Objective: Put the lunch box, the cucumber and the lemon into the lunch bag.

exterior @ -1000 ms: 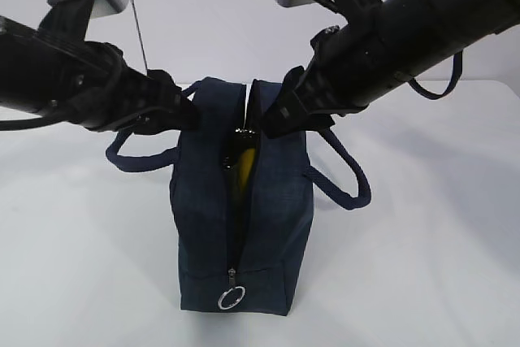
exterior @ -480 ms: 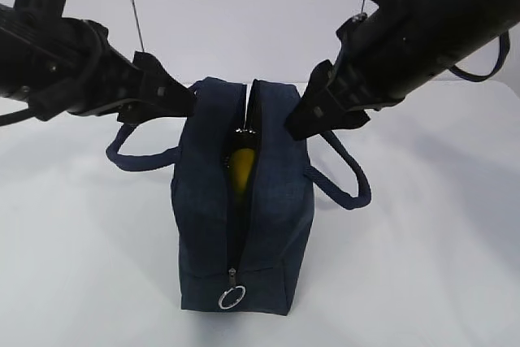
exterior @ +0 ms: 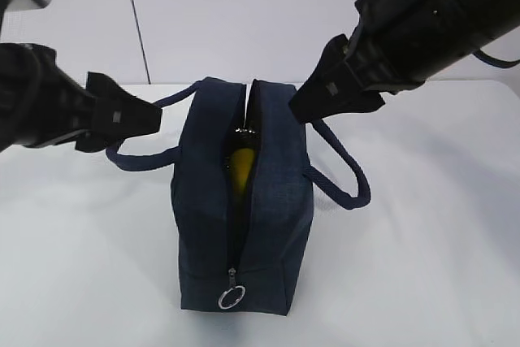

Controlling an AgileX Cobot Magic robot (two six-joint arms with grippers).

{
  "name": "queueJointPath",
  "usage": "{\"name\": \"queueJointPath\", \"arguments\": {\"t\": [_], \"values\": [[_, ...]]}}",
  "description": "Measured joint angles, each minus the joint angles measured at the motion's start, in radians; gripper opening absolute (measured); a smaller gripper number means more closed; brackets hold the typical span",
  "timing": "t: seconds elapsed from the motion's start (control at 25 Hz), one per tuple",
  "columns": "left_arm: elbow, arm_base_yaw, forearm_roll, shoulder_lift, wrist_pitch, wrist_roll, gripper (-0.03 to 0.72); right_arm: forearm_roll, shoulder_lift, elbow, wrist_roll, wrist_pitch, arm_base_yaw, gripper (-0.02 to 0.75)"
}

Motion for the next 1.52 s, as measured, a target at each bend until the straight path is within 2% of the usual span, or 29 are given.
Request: {"name": "queueJointPath", "arguments": {"t": [0.32, 0.6, 0.8, 1.52], "values": [[0.044, -0.005, -0.039, -0.023, 0.003, 0.029, 0.412, 0.226, -0.142, 0.253, -0.145, -0.142, 0.0, 0.241], [0.059, -0.107, -0.054, -0.023, -0.026, 0.047, 0.409, 0.411, -0.196, 0.419, -0.297, -0.163, 0.0, 0.241], [0.114, -0.127, -0.104, -0.025, -0.053, 0.049, 0.407, 0.53, -0.207, 0.51, -0.425, -0.161, 0.0, 0.241], [0.136, -0.129, -0.166, 0.043, -0.076, 0.061, 0.405, 0.716, -0.21, 0.66, -0.669, -0.159, 0.0, 0.241]]}}
